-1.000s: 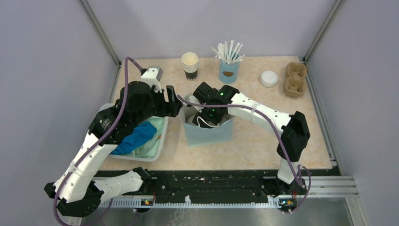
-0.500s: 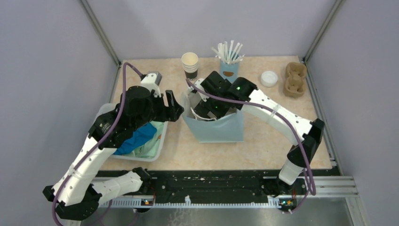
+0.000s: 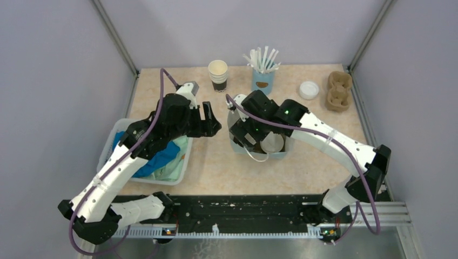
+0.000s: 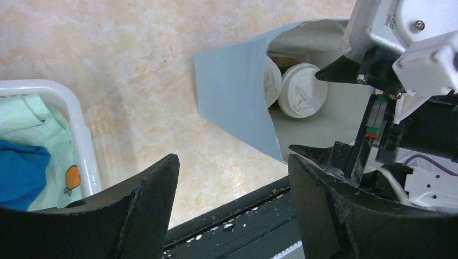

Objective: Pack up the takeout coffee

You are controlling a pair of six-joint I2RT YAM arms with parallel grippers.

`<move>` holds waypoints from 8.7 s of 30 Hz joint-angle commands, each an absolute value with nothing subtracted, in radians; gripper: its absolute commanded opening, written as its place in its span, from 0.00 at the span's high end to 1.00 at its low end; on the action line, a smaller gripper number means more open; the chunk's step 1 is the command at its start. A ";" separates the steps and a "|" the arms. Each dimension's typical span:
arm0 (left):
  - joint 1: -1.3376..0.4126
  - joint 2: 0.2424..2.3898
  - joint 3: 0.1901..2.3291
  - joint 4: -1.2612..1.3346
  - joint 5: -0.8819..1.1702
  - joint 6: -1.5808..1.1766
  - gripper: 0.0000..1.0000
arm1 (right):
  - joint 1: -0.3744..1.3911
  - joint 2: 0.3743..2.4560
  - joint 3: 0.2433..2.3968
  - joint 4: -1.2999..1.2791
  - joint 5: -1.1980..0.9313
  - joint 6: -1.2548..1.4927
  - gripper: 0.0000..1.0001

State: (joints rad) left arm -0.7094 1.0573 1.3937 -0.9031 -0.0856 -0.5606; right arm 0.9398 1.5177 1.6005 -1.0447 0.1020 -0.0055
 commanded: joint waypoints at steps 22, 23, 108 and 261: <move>-0.711 1.212 1.443 -0.741 0.138 -0.598 0.30 | 0.937 1.472 1.880 -1.073 0.139 0.198 0.06; -0.710 1.227 1.450 -0.738 0.150 -0.596 0.31 | 0.934 1.470 1.863 -1.063 0.131 0.203 0.06; -0.643 1.586 1.706 -0.794 0.190 -0.468 0.80 | 0.537 1.291 1.589 -1.161 -0.521 0.552 0.05; -0.576 1.107 1.431 -0.767 0.139 -0.607 0.15 | 0.384 1.915 1.938 -0.350 -0.016 0.056 0.56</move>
State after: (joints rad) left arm -0.5781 1.1145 1.4277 -0.7860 0.1780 -0.5781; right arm 0.3794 1.8477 1.7535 -0.3122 -0.0311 0.1486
